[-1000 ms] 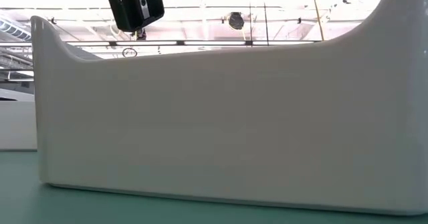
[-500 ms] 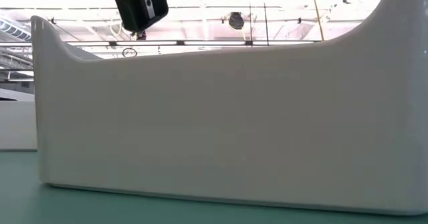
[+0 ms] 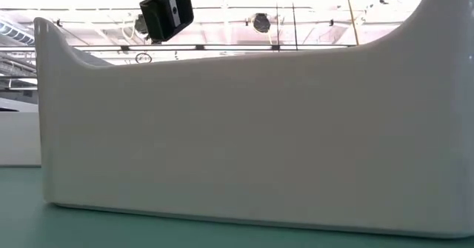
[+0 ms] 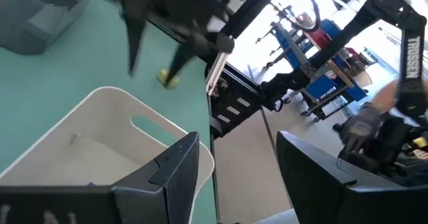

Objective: Sort & place blocks by color
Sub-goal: Put the green block into the transparent bin

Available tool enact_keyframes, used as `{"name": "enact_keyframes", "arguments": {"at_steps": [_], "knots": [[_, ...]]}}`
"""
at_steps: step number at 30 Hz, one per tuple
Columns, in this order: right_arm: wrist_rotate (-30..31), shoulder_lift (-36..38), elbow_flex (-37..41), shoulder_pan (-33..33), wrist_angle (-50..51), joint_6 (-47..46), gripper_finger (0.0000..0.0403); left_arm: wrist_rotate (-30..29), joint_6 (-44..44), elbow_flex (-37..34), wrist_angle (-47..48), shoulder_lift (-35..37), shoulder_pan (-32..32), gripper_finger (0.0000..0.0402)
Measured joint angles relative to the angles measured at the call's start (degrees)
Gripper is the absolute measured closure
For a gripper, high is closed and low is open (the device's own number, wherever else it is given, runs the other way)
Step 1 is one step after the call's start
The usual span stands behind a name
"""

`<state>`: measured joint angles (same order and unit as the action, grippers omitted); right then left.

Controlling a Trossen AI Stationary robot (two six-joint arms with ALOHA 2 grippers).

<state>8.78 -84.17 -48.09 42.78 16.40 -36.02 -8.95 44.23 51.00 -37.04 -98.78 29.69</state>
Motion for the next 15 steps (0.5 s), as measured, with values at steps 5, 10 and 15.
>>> {"name": "enact_keyframes", "arguments": {"at_steps": [5, 10, 15], "knots": [[-2.9, 4.92, -8.62, -4.41, 23.51, -0.78, 0.018, -0.02, 0.85, 0.0, 0.01, 0.0, -0.47, 0.0202], [-4.69, 6.65, -9.42, -2.49, 28.76, 0.16, 0.018, -0.02, 1.04, 0.0, -0.01, 0.02, -0.76, 0.0202], [-4.56, 4.78, -5.49, 2.05, 22.02, 13.85, 0.018, -0.02, -0.2, 0.0, 0.04, 0.02, -0.76, 0.0202]]}}
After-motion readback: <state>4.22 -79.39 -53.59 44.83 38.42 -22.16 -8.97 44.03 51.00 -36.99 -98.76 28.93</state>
